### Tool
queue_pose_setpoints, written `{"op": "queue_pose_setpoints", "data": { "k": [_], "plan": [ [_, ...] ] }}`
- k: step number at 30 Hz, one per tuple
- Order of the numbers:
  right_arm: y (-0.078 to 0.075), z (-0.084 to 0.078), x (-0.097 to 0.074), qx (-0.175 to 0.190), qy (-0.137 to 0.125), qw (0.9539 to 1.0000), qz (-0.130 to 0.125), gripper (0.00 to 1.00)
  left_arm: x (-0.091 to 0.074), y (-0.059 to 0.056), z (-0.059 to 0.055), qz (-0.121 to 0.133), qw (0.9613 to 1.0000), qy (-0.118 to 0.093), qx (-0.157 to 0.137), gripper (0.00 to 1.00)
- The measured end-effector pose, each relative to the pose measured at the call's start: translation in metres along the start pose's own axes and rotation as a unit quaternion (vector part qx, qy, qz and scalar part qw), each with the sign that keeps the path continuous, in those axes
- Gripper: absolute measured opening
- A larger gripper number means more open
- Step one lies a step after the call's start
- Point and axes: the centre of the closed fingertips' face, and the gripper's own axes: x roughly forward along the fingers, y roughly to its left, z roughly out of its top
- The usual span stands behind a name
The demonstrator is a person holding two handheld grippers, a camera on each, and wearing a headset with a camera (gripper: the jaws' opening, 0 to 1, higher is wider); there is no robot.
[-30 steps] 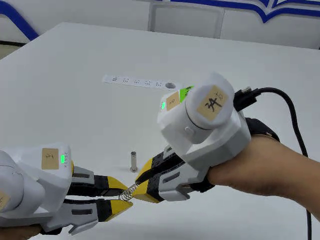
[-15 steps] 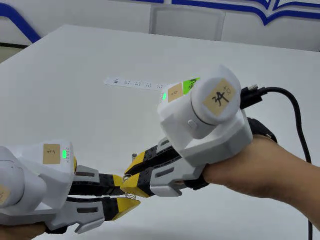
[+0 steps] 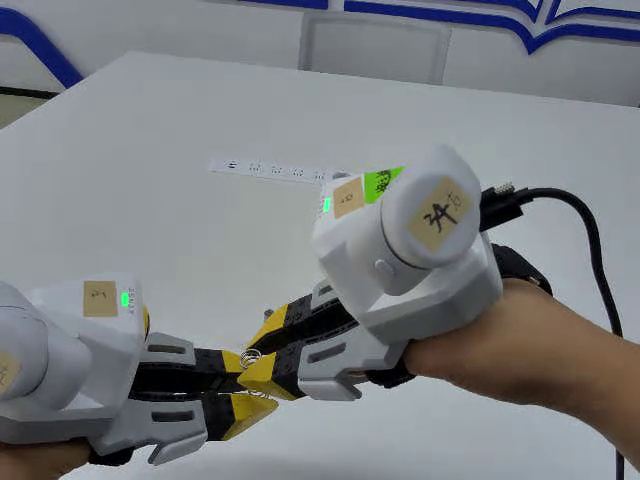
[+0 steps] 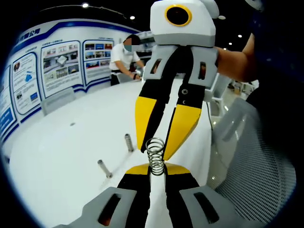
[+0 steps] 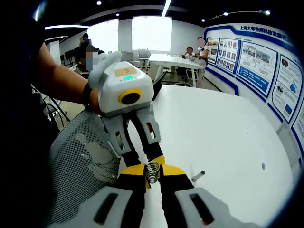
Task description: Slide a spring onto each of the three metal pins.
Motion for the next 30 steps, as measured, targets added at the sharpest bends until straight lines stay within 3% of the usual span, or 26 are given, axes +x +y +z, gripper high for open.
{"op": "queue_pose_setpoints", "data": {
  "k": [7, 16, 30],
  "plan": [
    [0.0, 0.001, 0.0, -0.003, -0.002, 1.0, -0.001, 0.12, 0.0, -0.001, 0.002, -0.002, 0.9999, -0.005, -0.014, 0.1],
    [-0.005, 0.005, -0.002, 0.004, -0.011, 0.9999, -0.008, 0.11, -0.003, 0.003, 0.008, 0.006, 0.9999, -0.015, 0.003, 0.12],
    [-0.022, 0.007, -0.006, 0.019, -0.026, 0.999, -0.032, 0.11, -0.012, 0.017, 0.007, 0.031, 0.9991, -0.027, -0.011, 0.29]
  ]
}}
